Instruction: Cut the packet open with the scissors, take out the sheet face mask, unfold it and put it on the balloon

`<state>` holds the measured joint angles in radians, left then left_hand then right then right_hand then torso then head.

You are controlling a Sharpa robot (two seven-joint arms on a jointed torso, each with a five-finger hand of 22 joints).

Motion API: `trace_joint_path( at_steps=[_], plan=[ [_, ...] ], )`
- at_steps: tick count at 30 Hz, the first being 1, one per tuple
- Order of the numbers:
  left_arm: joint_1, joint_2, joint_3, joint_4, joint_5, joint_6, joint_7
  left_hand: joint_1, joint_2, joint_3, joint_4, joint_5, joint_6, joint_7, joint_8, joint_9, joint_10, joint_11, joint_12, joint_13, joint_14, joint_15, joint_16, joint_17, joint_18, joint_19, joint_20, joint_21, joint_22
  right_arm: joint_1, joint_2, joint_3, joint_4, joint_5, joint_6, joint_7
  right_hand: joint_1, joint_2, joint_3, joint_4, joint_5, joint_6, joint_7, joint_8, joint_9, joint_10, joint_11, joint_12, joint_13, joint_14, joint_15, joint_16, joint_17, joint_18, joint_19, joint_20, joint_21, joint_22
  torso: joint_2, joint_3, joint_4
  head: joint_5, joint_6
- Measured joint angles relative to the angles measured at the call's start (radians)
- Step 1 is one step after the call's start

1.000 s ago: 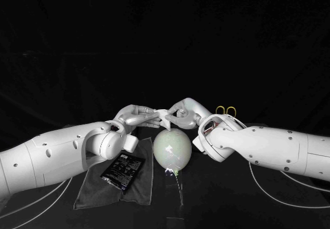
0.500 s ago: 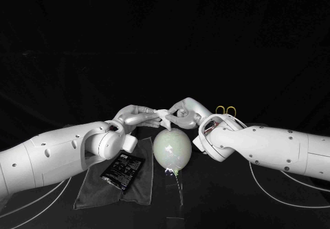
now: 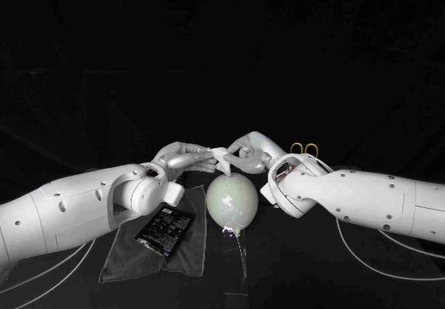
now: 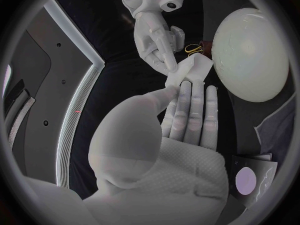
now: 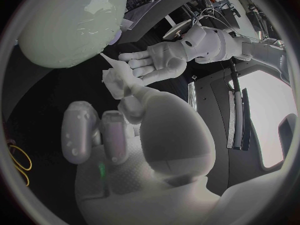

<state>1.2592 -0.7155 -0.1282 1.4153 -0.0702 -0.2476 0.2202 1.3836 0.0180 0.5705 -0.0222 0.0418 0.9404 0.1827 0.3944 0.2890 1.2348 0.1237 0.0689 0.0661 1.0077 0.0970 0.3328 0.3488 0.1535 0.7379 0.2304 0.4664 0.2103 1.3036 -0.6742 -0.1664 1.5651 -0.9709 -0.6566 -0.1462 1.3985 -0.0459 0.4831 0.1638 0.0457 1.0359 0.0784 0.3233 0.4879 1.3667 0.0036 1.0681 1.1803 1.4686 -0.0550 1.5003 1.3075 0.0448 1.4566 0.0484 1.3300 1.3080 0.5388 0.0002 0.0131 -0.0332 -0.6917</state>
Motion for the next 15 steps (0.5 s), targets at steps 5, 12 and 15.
trace_joint_path(
  at_steps=[5, 12, 15],
  plan=[
    [0.000, 0.000, 0.000, 0.000, 0.001, 0.006, -0.001, 0.000, 0.000, 0.018, 0.002, 0.003, -0.012, 0.005, 0.000, 0.000, -0.009, 0.009, 0.000, 0.000, -0.009, 0.009, -0.004, 0.000, 0.000, -0.004, 0.004, 0.000, -0.003, 0.000, -0.001, 0.000, 0.000, 0.000, 0.000, 0.000, 0.000, 0.000, 0.000, 0.000, 0.000, 0.000, 0.000, -0.001, 0.000, 0.000, 0.000, 0.000, -0.001, 0.000, 0.000, -0.003, 0.000, 0.000, 0.000, 0.000, 0.000, 0.000, 0.000, 0.0001, -0.0003, 0.000, -0.001],
    [0.000, -0.001, 0.000, 0.000, 0.002, 0.014, -0.001, 0.009, 0.022, 0.043, 0.005, 0.003, -0.028, 0.014, -0.009, 0.000, -0.024, 0.016, 0.000, 0.000, -0.025, 0.014, -0.010, 0.000, 0.000, -0.007, 0.007, 0.000, -0.003, 0.000, -0.002, 0.000, -0.001, 0.000, 0.000, 0.000, 0.000, 0.000, 0.000, 0.000, -0.003, 0.000, 0.000, -0.003, 0.000, 0.000, 0.000, 0.000, -0.001, 0.000, 0.000, 0.001, 0.001, 0.000, 0.000, 0.000, 0.000, -0.001, 0.000, 0.0001, -0.0004, -0.001, -0.001],
    [0.000, -0.001, 0.000, -0.001, 0.003, 0.017, -0.001, 0.009, 0.030, 0.048, 0.007, 0.003, -0.031, 0.016, -0.013, 0.000, -0.033, 0.018, 0.000, 0.000, -0.029, 0.018, -0.012, 0.000, 0.000, -0.011, 0.011, 0.000, -0.004, 0.000, -0.003, 0.000, -0.002, 0.000, 0.000, 0.000, 0.000, 0.000, 0.000, 0.000, -0.004, 0.000, 0.000, -0.003, 0.000, 0.000, 0.000, 0.000, -0.001, 0.000, 0.000, 0.001, 0.001, 0.000, 0.000, 0.000, 0.000, -0.001, 0.000, 0.0001, -0.0004, -0.001, -0.001]
  ],
)
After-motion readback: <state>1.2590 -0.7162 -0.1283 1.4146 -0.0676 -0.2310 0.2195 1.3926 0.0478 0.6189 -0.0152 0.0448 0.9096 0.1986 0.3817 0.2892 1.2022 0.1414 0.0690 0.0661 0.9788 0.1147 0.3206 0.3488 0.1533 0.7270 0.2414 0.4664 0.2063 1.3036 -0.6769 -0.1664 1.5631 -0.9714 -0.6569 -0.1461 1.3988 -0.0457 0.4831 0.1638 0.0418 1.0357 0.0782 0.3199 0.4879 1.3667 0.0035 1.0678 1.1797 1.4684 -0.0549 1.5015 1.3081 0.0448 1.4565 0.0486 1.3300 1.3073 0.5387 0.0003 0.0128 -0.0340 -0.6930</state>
